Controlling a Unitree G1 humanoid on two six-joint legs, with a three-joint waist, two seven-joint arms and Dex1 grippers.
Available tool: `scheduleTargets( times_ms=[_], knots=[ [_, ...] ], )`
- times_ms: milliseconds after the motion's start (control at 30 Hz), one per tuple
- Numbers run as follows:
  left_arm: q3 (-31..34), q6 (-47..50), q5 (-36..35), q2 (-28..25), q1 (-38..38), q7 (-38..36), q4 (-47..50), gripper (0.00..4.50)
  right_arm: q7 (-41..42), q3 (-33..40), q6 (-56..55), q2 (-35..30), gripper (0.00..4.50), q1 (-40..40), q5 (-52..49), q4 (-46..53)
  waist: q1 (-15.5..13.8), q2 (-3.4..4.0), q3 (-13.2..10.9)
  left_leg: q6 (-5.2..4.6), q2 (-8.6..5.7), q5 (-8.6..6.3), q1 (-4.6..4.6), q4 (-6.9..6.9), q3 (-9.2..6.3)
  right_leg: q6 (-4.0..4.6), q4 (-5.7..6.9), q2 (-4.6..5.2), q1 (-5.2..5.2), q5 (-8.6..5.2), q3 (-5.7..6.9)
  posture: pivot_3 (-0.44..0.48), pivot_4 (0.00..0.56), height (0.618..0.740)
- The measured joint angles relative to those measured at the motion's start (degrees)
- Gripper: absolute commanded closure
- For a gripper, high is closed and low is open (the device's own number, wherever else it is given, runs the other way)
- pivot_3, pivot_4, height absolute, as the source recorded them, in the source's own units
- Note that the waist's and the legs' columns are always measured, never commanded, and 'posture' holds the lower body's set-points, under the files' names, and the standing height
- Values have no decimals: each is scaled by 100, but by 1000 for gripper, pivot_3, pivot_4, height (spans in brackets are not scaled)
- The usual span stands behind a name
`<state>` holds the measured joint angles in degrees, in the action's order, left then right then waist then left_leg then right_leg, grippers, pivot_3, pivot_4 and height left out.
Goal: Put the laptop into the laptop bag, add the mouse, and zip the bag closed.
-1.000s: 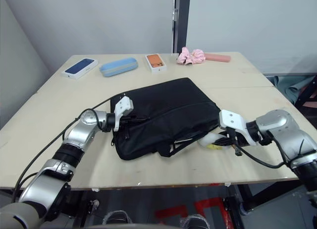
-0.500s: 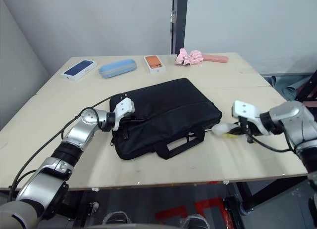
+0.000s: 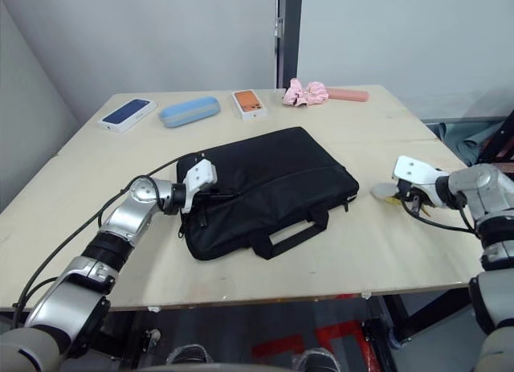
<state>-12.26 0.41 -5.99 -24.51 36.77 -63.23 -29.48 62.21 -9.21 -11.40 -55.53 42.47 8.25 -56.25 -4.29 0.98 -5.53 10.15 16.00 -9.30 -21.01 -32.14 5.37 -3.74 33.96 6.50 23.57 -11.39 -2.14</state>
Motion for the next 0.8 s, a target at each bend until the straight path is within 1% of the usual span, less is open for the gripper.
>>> scheduleTargets(
  times_ms=[133, 167, 200, 267, 367, 400, 433, 533, 567, 600, 633, 733, 800],
  knots=[
    [4, 5, -6, 0, -5, -3, 8, 4500, -240, 3, -163, 4, 4486, 64, 113, -248, 3, -1, 0, 2, 0, -3, 0, 0, 2, 0, -1, 1, 0, 0, 0, 0, 150, 740],
    [9, 19, -16, 0, -12, -7, 23, 4500, -189, 25, -181, 6, 4087, 64, 81, -274, 3, 0, 0, 2, 0, -3, 0, 0, 3, 0, -2, 2, 0, 0, 0, 0, 150, 740],
    [42, 70, -58, 0, -52, -23, 80, 4250, -6, 71, -165, 6, 3631, 41, -18, -268, 6, -1, 0, 1, 0, -3, -1, 1, 3, 0, -4, 1, 1, 0, 0, 0, 150, 740],
    [160, 196, -173, 0, -157, -50, 223, 3743, 292, 172, -62, 11, 2967, -52, -206, -187, 16, -4, -3, -6, 0, -1, -6, 5, 4, 1, -9, 1, 4, 0, 1, 0, 150, 740],
    [323, 437, -358, -35, -313, -73, 556, 2733, 620, 260, 124, 14, 1979, -88, -375, -33, 52, -5, -9, -21, 1, -4, -14, 8, 10, 4, -18, 1, 13, -2, 2, 0, 150, 740],
    [355, 575, -437, -96, -405, -75, 787, 2348, 762, 265, 206, 0, 1597, -90, -439, 100, 58, -7, -19, -24, 1, -7, -19, 9, 12, 5, -21, 1, 19, -3, 3, 0, 150, 740],
    [392, 707, -485, -127, -471, -73, 962, 2028, 868, 268, 267, -28, 1309, -90, -466, 192, 61, -8, -25, -25, 1, -8, -25, 11, 15, 6, -25, 1, 25, -3, 2, 0, 150, 740],
    [569, 1330, -737, -389, -813, 4, 1815, 954, 1258, 277, 554, -276, 243, -66, -588, 536, 73, -7, -39, -31, 1, -8, -93, 8, 14, 9, -28, 0, 83, -1, 8, 0, 150, 740],
    [672, 1592, -842, -498, -942, 36, 2125, 611, 1430, 292, 734, -373, 1, -19, -643, 681, 80, -8, -46, -34, 1, -10, -104, 6, 14, 9, -25, 0, 94, 0, 9, 0, 150, 740],
    [766, 1866, -972, -612, -1067, 89, 2417, 257, 1592, 349, 918, -453, 0, 40, -697, 839, 86, -9, -57, -36, 1, -11, -107, 6, 14, 10, -23, 0, 96, -1, 11, 0, 150, 740],
    [848, 2089, -1067, -688, -1139, 146, 2639, 51, 1691, 383, 1062, -515, 0, 117, -747, 973, 91, -12, -65, -37, 3, -12, -110, 6, 14, 12, -24, 0, 98, -2, 16, 0, 150, 740],
    [1175, 2651, -1430, -918, -1348, 289, 3224, 51, 1907, 398, 1475, -532, 0, 466, -886, 1302, 110, -28, -80, -37, 6, -13, -109, 6, 15, 17, -20, -1, 102, -5, 19, 0, 150, 740],
    [1711, 3338, -1902, -1166, -1727, 507, 3802, 51, 1989, 399, 1795, -354, 0, 934, -954, 1328, 190, -33, -100, -36, 6, -13, -110, 0, 20, 19, -6, 0, 111, -6, 14, 0, 150, 740]
  ],
)
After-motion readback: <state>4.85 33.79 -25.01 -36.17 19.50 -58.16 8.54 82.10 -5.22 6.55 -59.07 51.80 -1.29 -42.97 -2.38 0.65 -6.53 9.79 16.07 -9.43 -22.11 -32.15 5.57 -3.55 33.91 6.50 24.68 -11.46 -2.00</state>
